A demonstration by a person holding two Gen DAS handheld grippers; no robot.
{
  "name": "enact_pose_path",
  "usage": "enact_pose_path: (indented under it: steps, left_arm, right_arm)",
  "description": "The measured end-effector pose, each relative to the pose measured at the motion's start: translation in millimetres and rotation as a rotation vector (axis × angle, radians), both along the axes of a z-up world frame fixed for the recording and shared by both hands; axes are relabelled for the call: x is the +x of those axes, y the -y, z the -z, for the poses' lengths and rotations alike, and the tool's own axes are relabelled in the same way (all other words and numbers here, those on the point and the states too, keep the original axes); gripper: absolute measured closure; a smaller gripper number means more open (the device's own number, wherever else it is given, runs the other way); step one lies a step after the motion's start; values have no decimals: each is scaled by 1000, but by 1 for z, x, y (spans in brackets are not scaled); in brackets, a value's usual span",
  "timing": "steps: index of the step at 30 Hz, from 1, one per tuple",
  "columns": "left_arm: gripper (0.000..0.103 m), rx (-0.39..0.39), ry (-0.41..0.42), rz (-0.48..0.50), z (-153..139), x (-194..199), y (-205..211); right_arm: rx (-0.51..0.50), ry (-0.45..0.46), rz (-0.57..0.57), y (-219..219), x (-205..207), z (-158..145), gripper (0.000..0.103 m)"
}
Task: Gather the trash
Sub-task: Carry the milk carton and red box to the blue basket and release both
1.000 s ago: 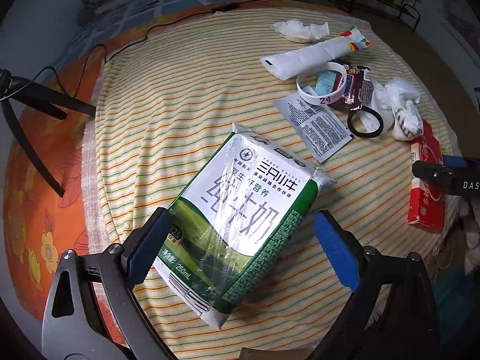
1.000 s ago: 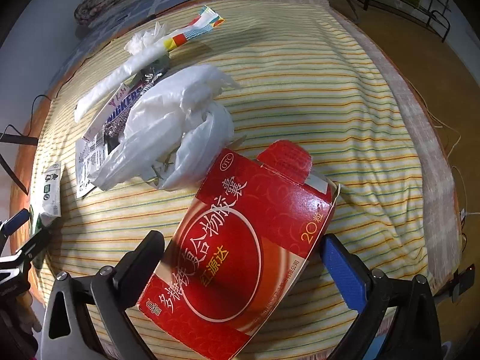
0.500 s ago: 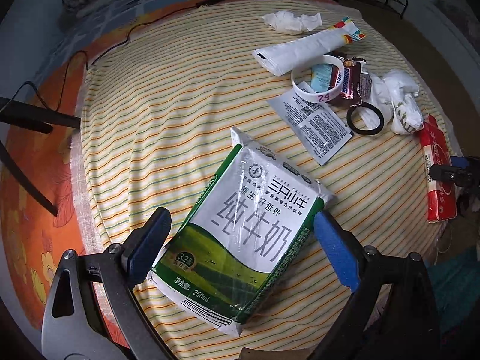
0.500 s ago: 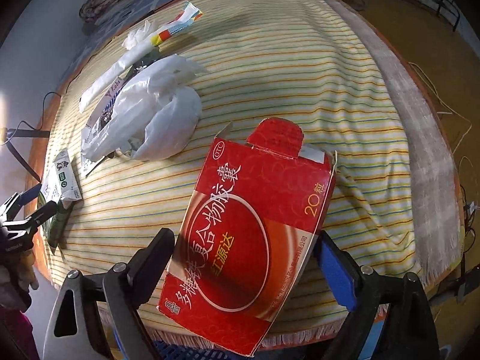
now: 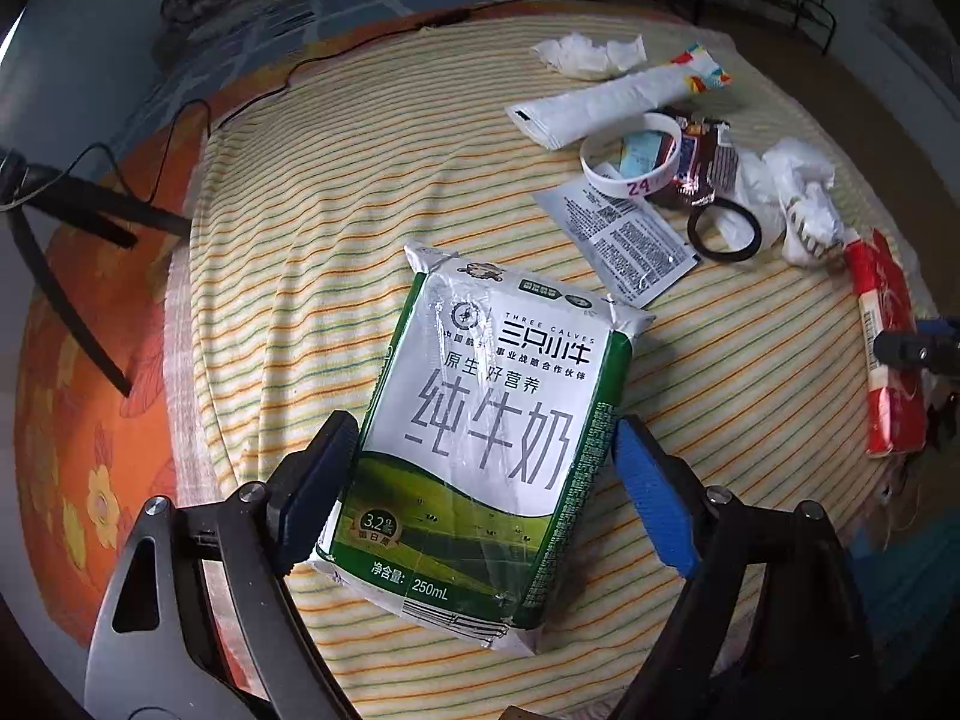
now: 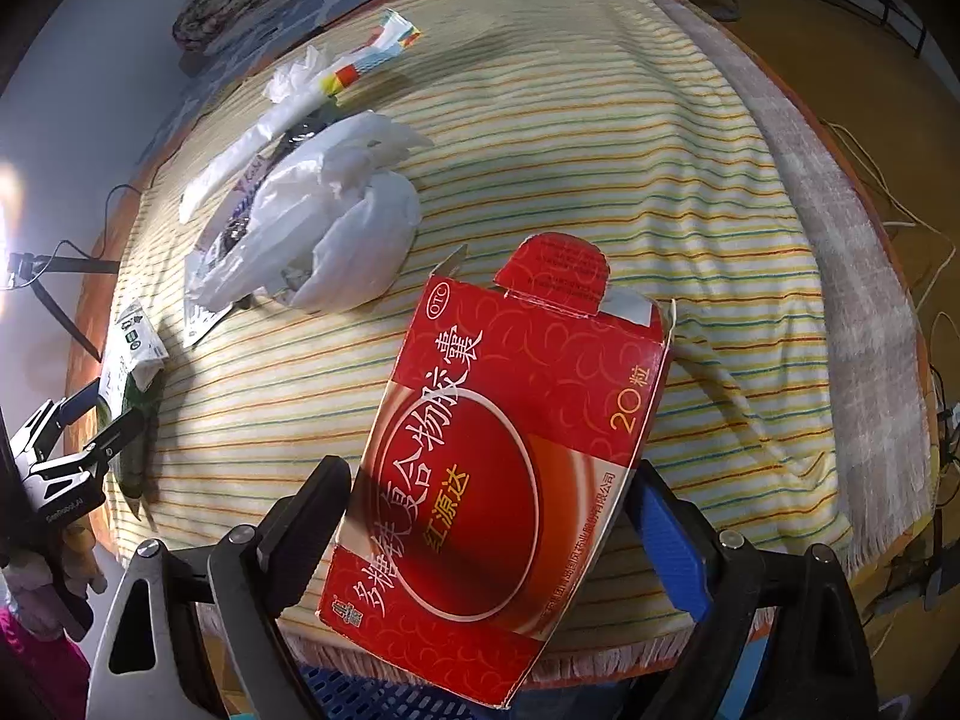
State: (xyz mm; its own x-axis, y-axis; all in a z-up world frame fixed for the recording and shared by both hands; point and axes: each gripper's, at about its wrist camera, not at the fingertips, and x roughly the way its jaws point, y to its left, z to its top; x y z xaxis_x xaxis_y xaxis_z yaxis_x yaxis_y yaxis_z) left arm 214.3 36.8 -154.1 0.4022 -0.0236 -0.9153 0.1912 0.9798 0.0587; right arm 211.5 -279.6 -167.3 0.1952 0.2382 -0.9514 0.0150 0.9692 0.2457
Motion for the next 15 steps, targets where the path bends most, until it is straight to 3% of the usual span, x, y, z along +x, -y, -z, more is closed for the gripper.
enact_pose_path:
  steps: [15]
  left_arm:
    - [15,-123,56,-92,-36,-55,-8]
  right_arm:
    - [9,99,-45,2,-36,-38,11]
